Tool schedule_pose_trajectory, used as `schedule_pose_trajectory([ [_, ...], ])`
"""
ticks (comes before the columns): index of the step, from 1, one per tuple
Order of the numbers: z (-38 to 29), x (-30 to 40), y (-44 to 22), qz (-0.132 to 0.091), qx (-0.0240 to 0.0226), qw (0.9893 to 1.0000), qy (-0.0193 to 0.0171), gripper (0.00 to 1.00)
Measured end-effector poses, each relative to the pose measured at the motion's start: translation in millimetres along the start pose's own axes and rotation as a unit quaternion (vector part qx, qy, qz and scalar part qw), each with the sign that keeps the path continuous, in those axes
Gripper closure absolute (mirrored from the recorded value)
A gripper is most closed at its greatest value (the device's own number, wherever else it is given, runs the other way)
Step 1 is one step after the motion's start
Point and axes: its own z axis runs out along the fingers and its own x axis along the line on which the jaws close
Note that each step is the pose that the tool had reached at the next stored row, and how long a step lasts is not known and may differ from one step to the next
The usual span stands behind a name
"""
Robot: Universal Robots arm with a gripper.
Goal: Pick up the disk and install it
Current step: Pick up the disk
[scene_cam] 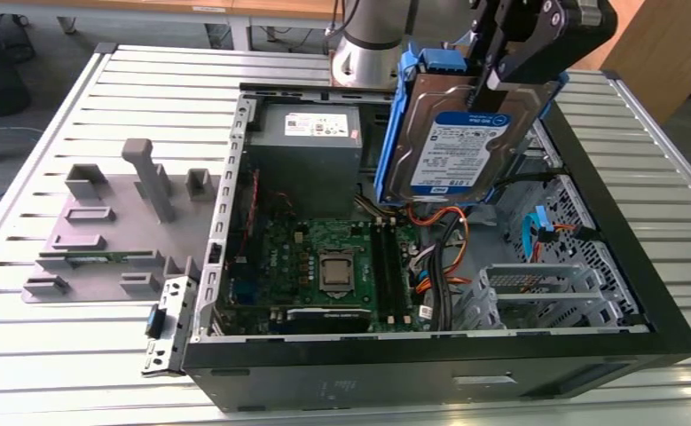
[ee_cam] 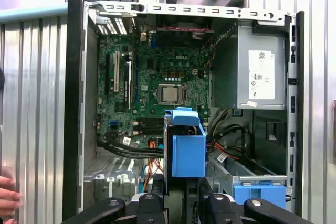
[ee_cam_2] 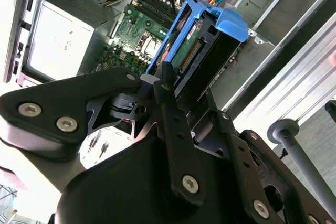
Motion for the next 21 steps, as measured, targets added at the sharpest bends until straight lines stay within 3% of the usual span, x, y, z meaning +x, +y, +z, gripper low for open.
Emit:
schedule_pose_trajectory([
  [21,-0.5,6.7,0.0,0.0,0.0,1.0,0.0,0.65],
])
